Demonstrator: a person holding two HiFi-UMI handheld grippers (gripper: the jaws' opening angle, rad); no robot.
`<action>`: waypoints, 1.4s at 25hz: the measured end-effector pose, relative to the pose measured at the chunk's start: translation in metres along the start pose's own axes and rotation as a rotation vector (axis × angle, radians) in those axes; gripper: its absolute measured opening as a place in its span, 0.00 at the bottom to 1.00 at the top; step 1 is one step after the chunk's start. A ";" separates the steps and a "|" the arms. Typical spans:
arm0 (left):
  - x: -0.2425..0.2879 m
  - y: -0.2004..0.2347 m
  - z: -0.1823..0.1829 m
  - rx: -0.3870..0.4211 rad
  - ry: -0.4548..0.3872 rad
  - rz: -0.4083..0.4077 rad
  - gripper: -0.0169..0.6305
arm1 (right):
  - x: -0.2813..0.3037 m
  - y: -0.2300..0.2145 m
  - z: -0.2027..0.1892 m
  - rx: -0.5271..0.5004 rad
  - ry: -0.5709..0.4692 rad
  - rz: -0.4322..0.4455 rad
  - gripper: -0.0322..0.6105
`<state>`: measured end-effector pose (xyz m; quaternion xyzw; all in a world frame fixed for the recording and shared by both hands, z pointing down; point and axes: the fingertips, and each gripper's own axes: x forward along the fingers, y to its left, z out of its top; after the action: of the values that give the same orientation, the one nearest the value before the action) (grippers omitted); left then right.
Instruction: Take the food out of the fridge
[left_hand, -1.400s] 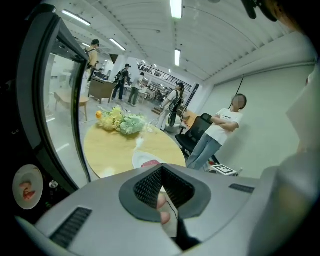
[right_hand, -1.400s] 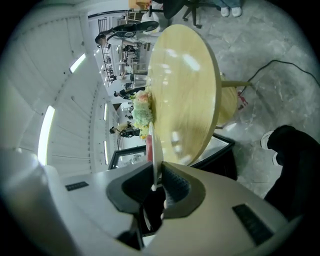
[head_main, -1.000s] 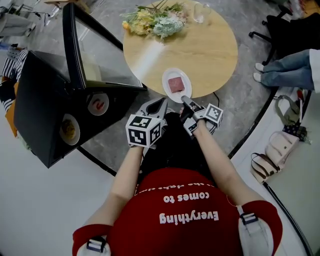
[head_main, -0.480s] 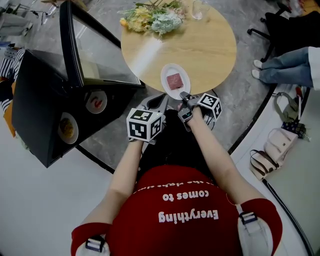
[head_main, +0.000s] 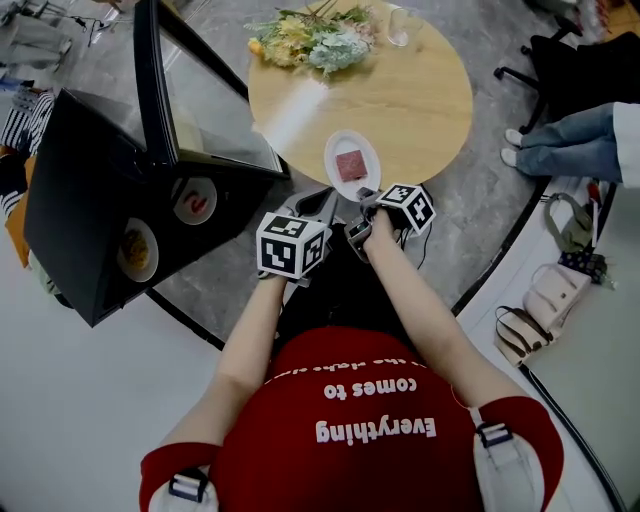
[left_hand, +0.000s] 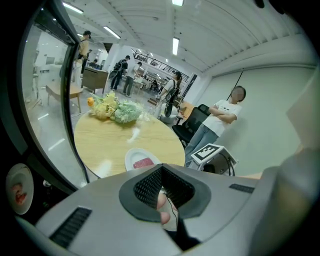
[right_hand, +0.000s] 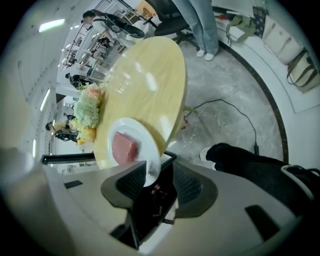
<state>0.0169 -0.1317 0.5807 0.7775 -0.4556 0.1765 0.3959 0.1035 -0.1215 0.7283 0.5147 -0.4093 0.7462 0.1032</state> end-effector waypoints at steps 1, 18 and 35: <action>-0.002 0.000 0.000 0.001 -0.001 0.002 0.02 | -0.003 -0.003 -0.002 -0.007 -0.004 -0.018 0.28; -0.030 -0.027 0.019 0.044 -0.126 -0.040 0.02 | -0.126 0.096 -0.052 -0.142 0.085 0.776 0.07; -0.103 -0.027 0.024 0.032 -0.300 0.070 0.02 | -0.157 0.158 -0.102 -0.428 0.182 0.916 0.07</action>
<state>-0.0162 -0.0848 0.4884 0.7849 -0.5336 0.0794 0.3046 0.0134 -0.1084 0.5006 0.1831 -0.7257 0.6562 -0.0960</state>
